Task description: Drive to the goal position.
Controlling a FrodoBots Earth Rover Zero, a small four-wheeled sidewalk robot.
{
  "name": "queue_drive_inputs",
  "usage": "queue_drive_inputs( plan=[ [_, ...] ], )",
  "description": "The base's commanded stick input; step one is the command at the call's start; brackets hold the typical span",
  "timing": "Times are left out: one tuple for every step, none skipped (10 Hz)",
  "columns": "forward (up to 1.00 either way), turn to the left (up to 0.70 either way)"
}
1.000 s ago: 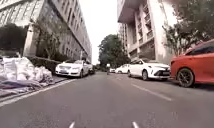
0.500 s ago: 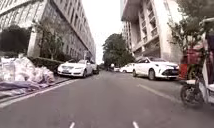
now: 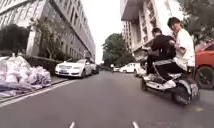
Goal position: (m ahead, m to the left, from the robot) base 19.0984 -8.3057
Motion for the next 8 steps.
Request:
queue_drive_inputs(
  plan=[
    [0.70,0.00],
    [0.70,0.00],
    [0.70,0.00],
    [0.70,0.00],
    [0.70,0.00],
    [0.70,0.00],
    [0.70,0.00],
    [0.70,0.00]
  ],
)
